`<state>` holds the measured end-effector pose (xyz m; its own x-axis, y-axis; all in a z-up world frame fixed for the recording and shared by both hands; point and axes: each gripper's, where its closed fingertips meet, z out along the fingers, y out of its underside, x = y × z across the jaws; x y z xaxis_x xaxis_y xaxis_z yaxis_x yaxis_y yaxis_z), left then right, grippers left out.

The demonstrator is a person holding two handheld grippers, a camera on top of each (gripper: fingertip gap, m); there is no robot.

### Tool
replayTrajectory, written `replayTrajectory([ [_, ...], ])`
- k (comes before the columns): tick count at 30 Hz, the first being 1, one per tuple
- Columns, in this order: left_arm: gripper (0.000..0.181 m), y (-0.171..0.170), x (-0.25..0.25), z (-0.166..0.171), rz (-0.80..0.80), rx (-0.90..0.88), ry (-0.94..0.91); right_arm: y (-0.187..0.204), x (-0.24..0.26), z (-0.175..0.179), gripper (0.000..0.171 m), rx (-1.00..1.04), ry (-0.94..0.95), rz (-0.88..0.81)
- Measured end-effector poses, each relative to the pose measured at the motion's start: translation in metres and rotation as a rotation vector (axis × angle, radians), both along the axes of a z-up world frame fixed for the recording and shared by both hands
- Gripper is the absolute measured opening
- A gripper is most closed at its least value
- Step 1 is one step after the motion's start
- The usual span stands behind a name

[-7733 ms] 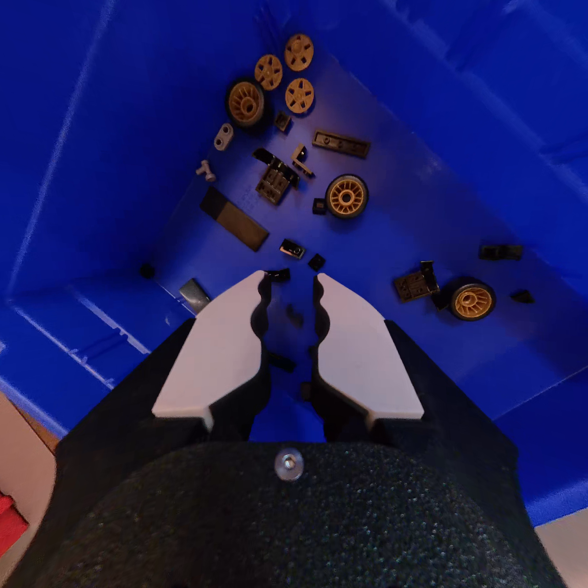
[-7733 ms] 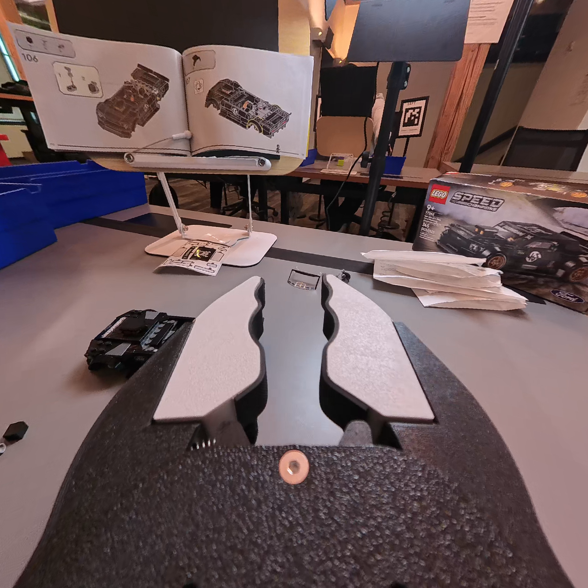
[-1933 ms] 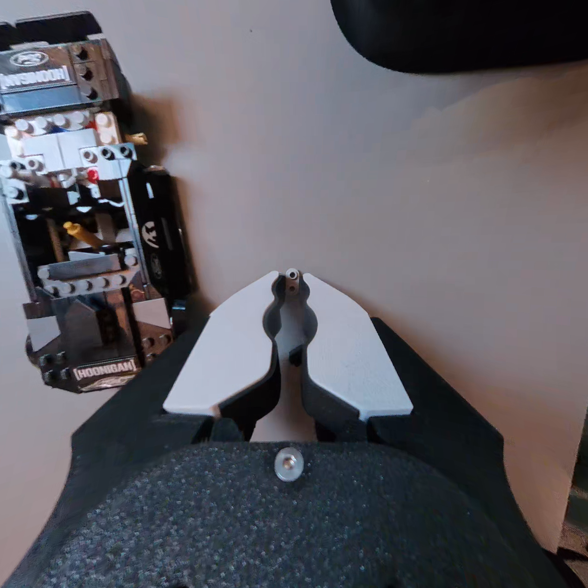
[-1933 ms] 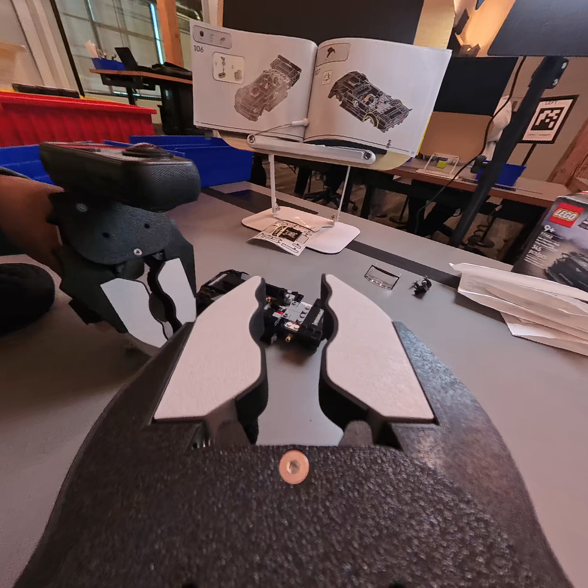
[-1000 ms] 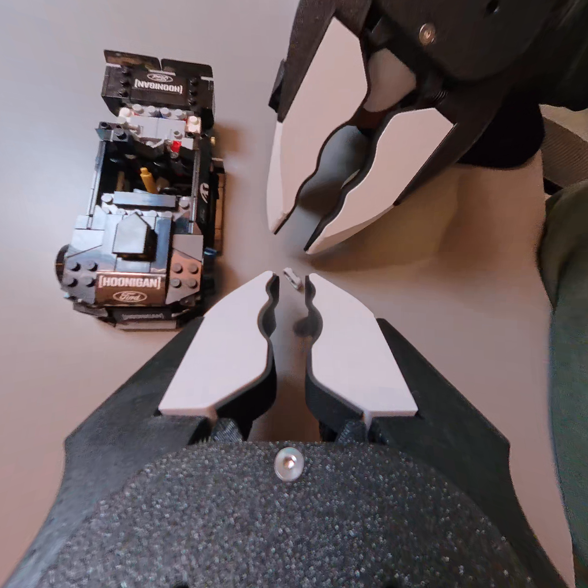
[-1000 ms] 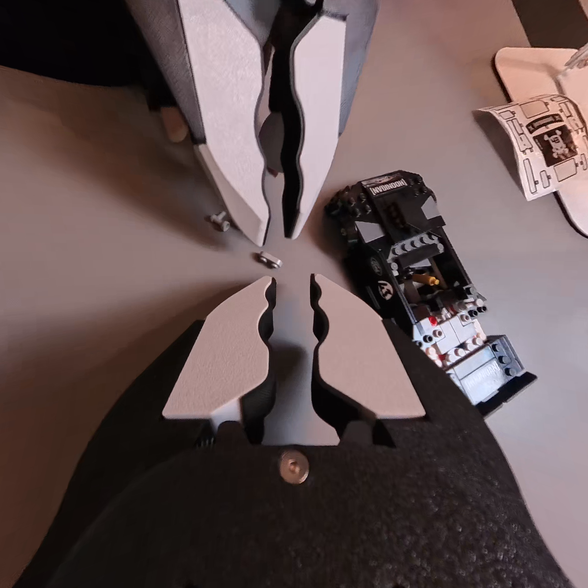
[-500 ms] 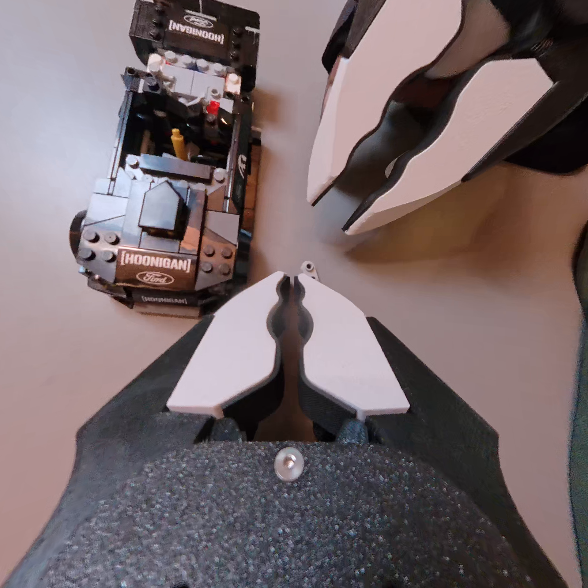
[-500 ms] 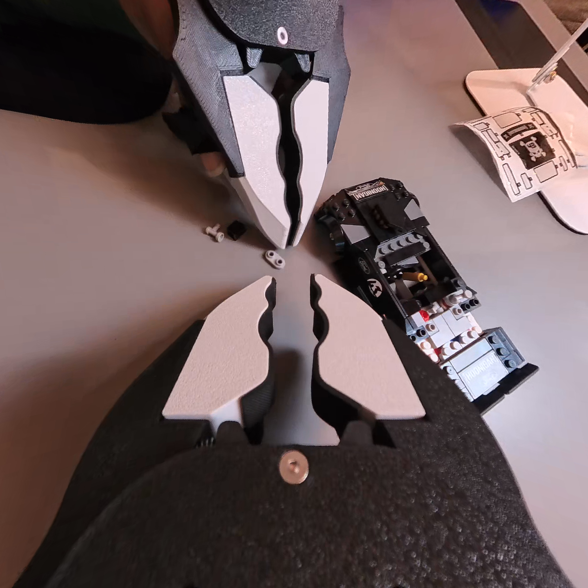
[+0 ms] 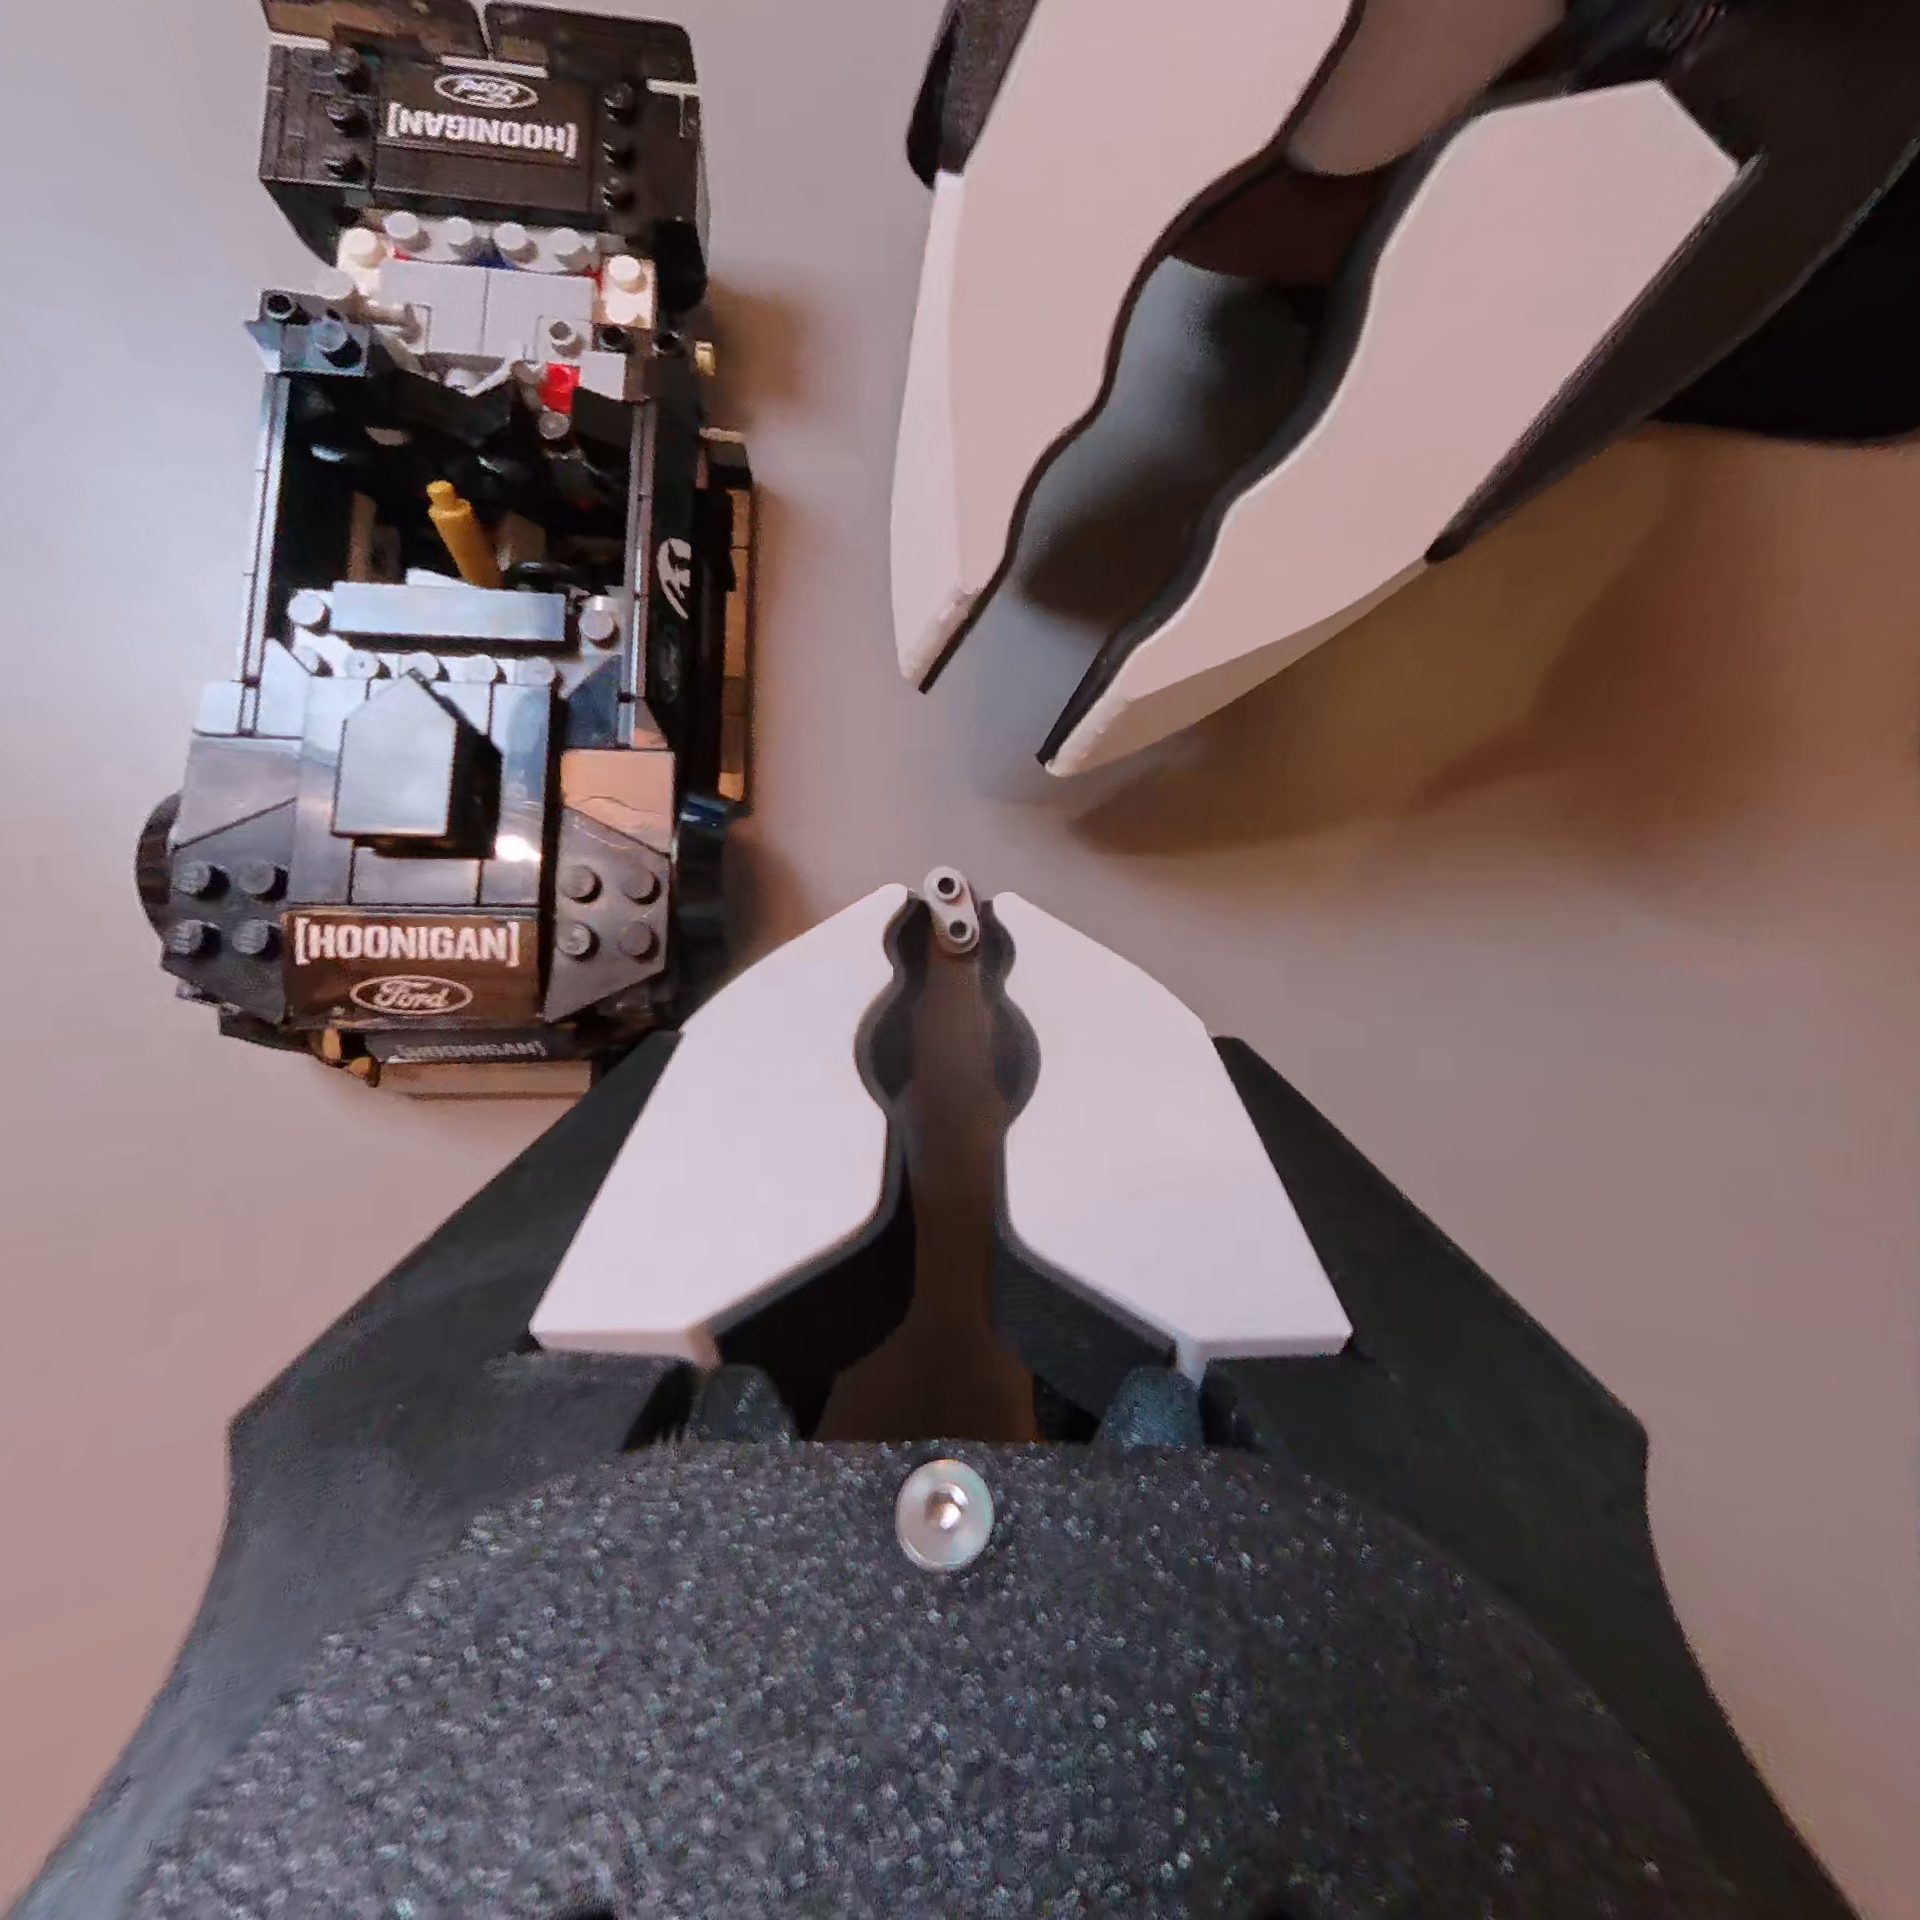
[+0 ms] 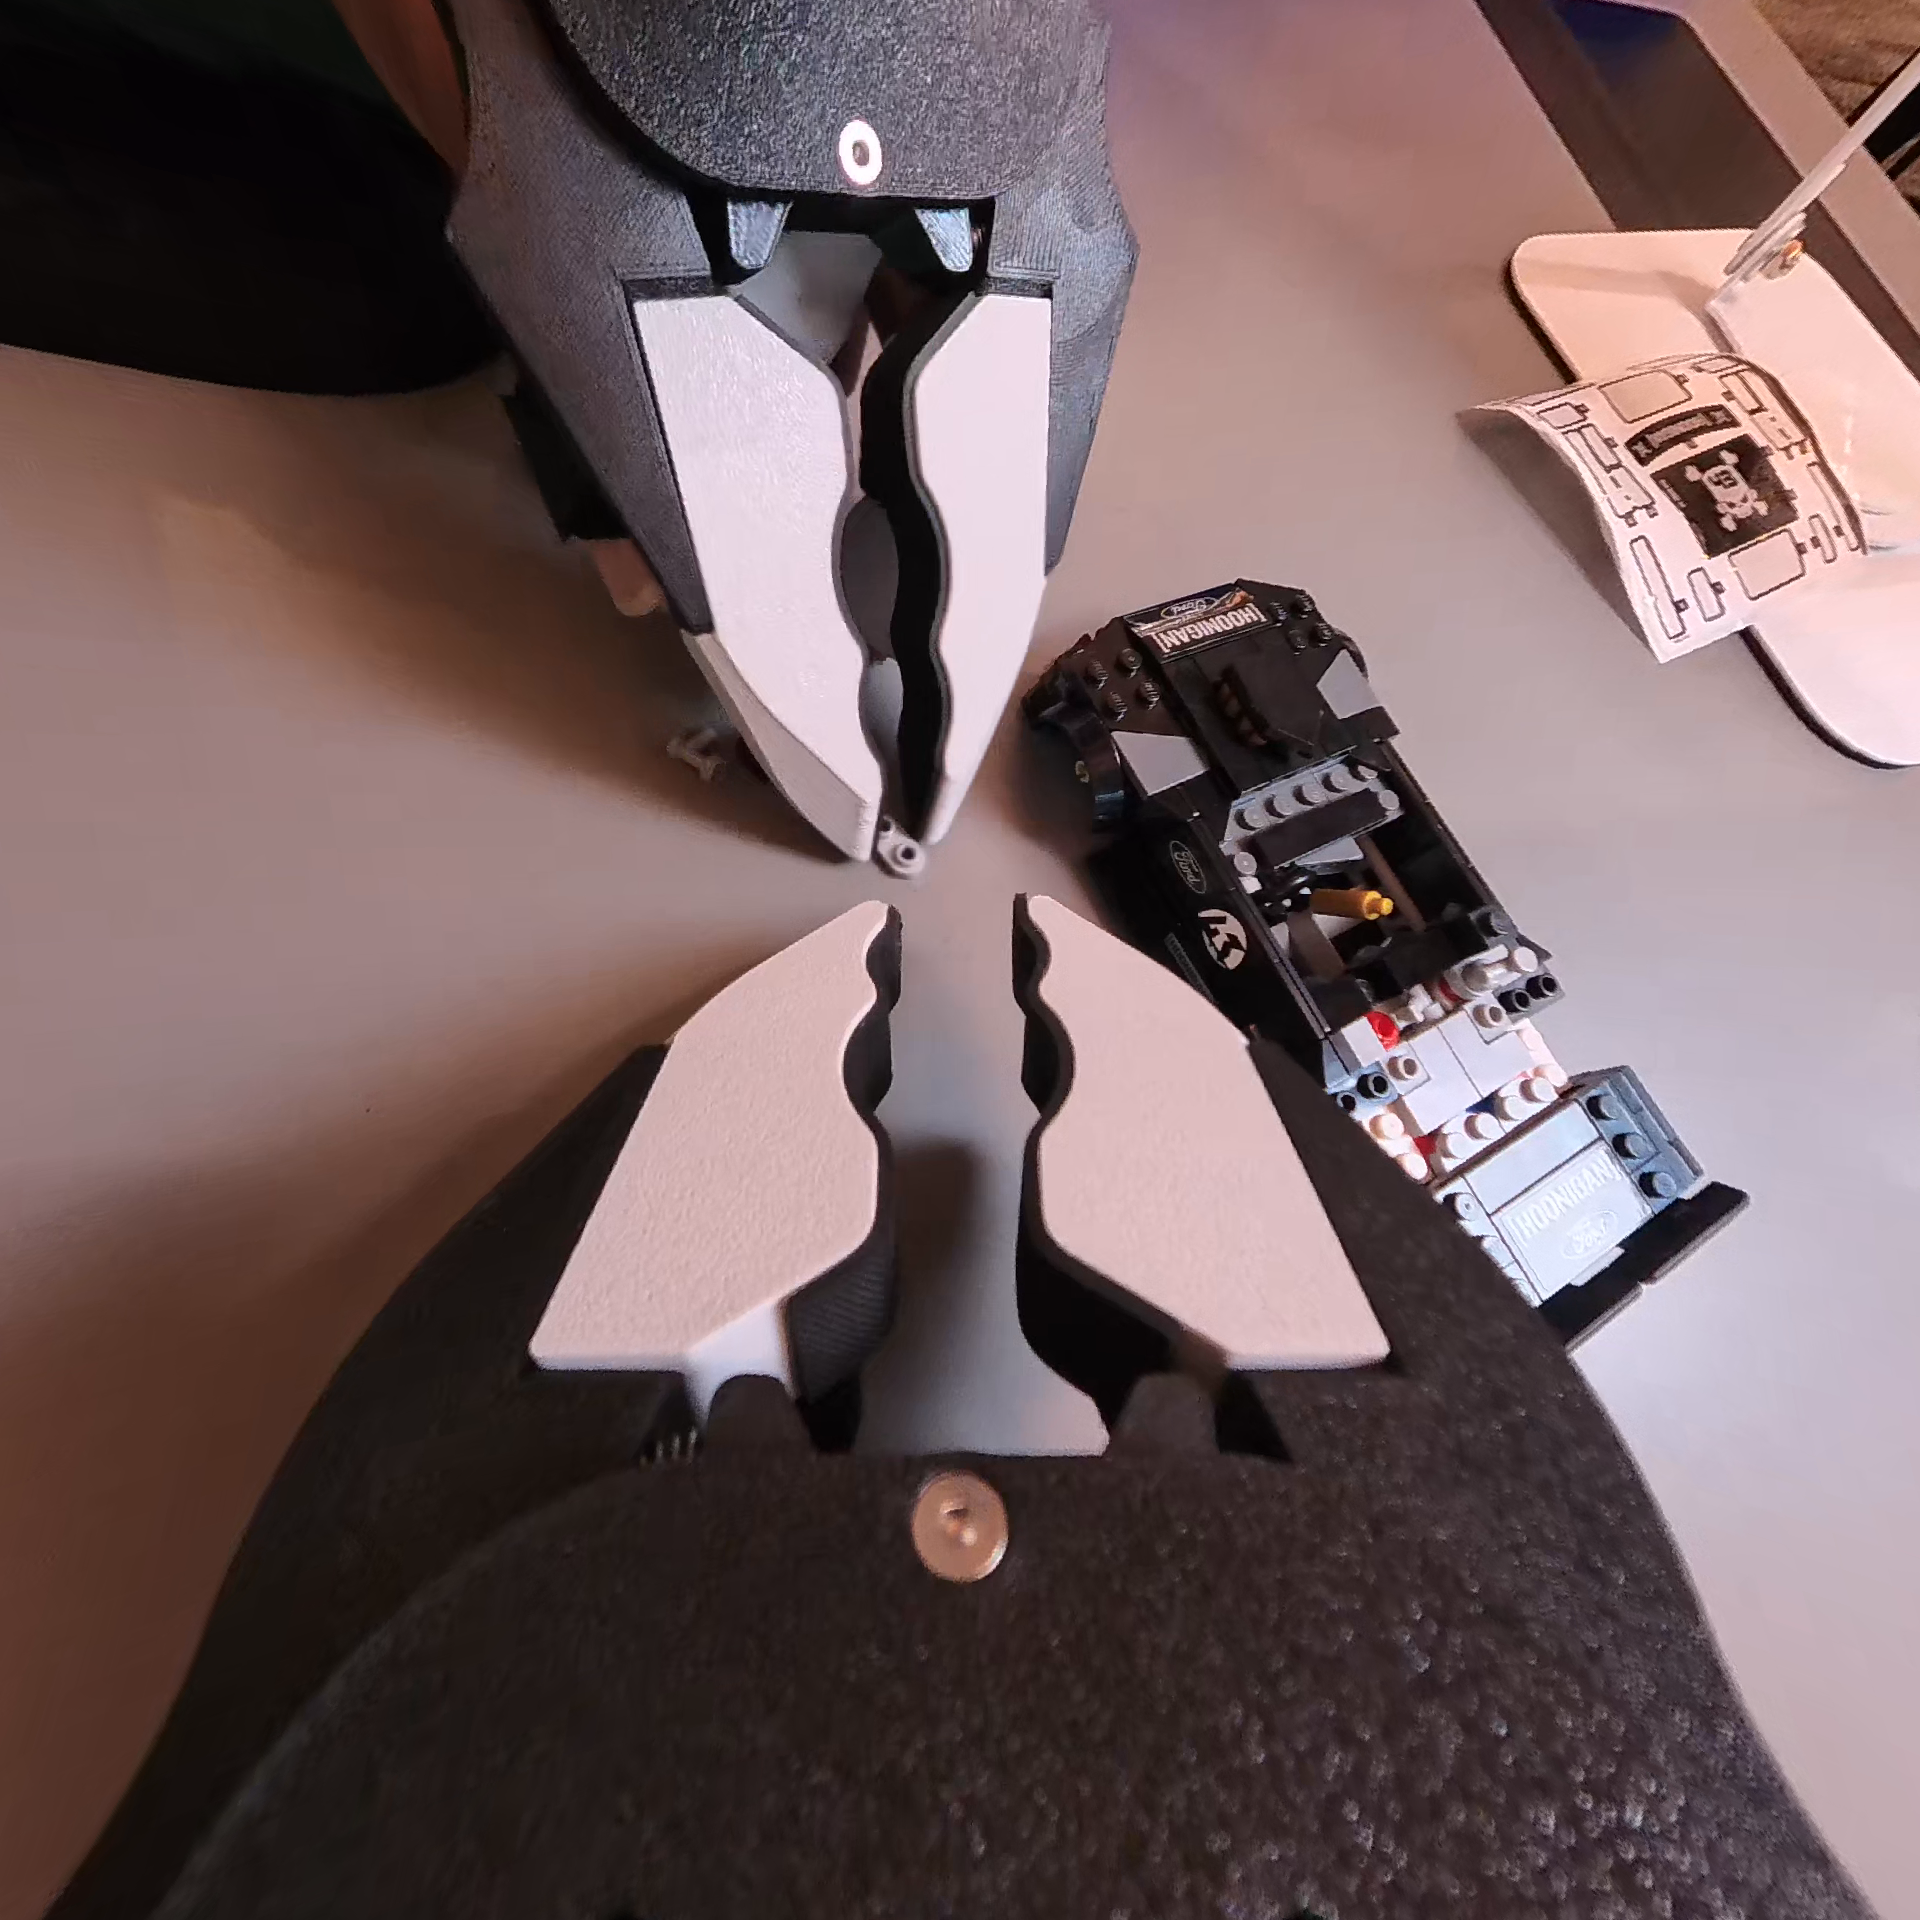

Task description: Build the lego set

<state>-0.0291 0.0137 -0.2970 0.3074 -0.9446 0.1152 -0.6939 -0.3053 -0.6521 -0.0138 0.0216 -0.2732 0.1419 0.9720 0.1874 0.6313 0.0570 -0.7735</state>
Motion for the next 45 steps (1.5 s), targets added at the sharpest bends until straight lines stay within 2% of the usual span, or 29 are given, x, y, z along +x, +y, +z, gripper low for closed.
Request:
replayTrajectory([
  [7,0.013,-0.015,-0.007,0.002,-0.1,-0.052,-0.015,-0.004,-0.001,0.0,0.021,-0.001,-0.001,0.014],
  [11,0.019,-0.018,-0.009,0.02,-0.098,-0.107,-0.136,-0.006,-0.003,0.001,0.02,-0.004,0.003,0.02],
  [18,0.02,-0.029,-0.033,0.006,-0.181,-0.084,-0.04,-0.01,-0.006,0.001,0.021,-0.01,0.003,0.03],
  [28,0.016,-0.035,-0.031,0.001,-0.201,-0.051,0.025,-0.013,-0.008,0.001,0.021,0.005,-0.002,0.034],
  [41,0.007,-0.06,-0.013,0.0,-0.336,-0.052,-0.005,-0.014,-0.008,0.002,0.02,0.019,0.007,0.03],
  [45,0.012,-0.056,-0.01,0.017,-0.32,-0.027,-0.093,-0.013,-0.007,0.005,0.02,0.019,0.023,0.025],
])
